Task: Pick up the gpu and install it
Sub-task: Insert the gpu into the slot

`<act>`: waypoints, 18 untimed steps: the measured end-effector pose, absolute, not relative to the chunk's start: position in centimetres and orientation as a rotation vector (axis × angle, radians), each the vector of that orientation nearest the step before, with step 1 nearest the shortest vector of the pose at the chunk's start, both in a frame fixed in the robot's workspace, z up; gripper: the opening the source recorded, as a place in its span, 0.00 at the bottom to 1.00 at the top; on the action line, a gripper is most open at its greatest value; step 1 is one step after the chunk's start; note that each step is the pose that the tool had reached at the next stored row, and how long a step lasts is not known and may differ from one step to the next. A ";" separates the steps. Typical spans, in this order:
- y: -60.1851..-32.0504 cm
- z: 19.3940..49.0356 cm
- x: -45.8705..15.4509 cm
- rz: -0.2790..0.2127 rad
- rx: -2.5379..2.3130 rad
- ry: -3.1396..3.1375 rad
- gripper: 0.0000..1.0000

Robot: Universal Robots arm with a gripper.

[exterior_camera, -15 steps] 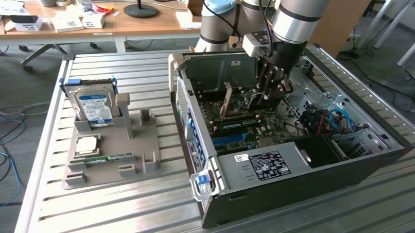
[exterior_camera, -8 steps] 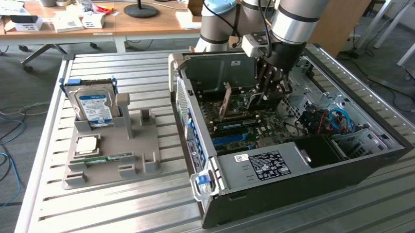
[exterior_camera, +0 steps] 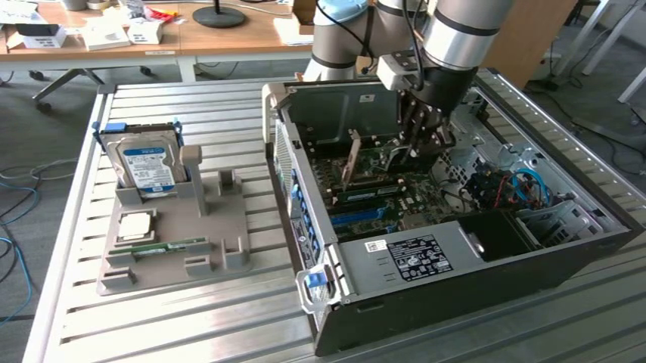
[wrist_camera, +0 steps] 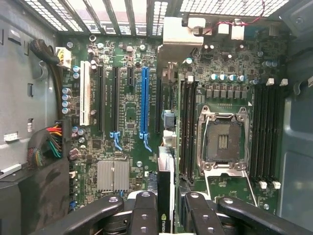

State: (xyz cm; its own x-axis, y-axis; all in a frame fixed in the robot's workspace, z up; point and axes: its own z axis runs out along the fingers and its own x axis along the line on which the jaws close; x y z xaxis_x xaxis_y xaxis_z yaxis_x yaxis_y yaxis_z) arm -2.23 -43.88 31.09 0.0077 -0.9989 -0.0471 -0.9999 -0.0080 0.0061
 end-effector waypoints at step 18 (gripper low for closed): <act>-44.2 30.5 -2.4 0.063 -2.207 2.190 0.26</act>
State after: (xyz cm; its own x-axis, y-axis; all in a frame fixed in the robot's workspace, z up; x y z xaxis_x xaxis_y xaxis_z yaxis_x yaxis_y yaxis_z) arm -2.44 -44.15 30.51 0.0074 -0.9987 -0.0514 -1.0000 -0.0077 0.0061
